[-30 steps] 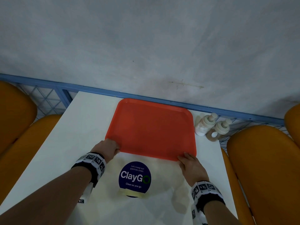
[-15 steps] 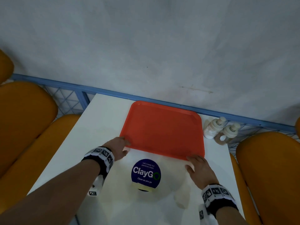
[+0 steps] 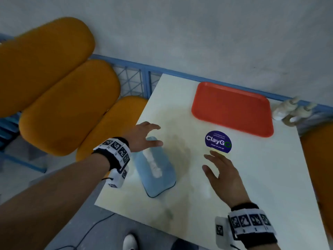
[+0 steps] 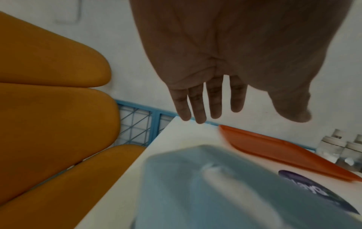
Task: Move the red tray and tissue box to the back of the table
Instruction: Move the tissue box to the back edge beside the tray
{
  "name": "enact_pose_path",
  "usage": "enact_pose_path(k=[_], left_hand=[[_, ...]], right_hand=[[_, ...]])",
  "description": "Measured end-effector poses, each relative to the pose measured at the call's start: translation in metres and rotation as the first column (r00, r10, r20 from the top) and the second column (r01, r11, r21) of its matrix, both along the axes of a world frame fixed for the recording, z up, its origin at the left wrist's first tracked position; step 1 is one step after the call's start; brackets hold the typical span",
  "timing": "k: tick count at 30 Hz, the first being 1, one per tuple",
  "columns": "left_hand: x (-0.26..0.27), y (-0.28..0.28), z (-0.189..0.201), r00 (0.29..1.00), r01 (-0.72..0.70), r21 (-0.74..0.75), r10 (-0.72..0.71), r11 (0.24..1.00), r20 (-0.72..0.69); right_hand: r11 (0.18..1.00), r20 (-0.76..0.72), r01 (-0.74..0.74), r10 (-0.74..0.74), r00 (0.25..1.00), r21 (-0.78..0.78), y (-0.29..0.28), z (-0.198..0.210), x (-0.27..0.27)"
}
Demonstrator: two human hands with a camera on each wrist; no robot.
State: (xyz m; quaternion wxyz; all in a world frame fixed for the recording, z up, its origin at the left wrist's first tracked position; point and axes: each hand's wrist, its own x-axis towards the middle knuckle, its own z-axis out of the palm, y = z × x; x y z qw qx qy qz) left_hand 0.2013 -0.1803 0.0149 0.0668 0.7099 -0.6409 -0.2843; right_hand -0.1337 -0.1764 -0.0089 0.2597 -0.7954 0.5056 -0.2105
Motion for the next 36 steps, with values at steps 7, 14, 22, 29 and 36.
enact_pose_path(k=[7,14,22,29,36], left_hand=[[0.054,0.097,-0.036,0.999,-0.027,0.116,0.022,0.993,0.036],[0.056,0.097,-0.043,0.981,-0.053,0.135,0.076,0.989,-0.177],[0.066,0.052,-0.056,0.967,-0.088,0.138,0.118,0.986,-0.225],[0.075,-0.047,-0.052,0.981,-0.174,0.01,0.175,0.985,-0.083],[0.089,-0.16,-0.052,0.978,-0.208,-0.076,0.207,0.975,-0.02]], right_hand=[[0.959,0.034,0.006,-0.017,0.999,0.284,0.115,-0.029,0.101],[0.949,0.019,0.155,-0.166,0.986,0.273,0.144,-0.046,0.144],[0.945,-0.019,0.174,-0.176,0.984,0.279,0.101,-0.048,0.157],[0.96,-0.046,0.135,-0.128,0.991,0.246,-0.029,-0.055,0.178],[0.973,-0.123,0.149,-0.129,0.984,0.173,-0.156,-0.053,0.205]])
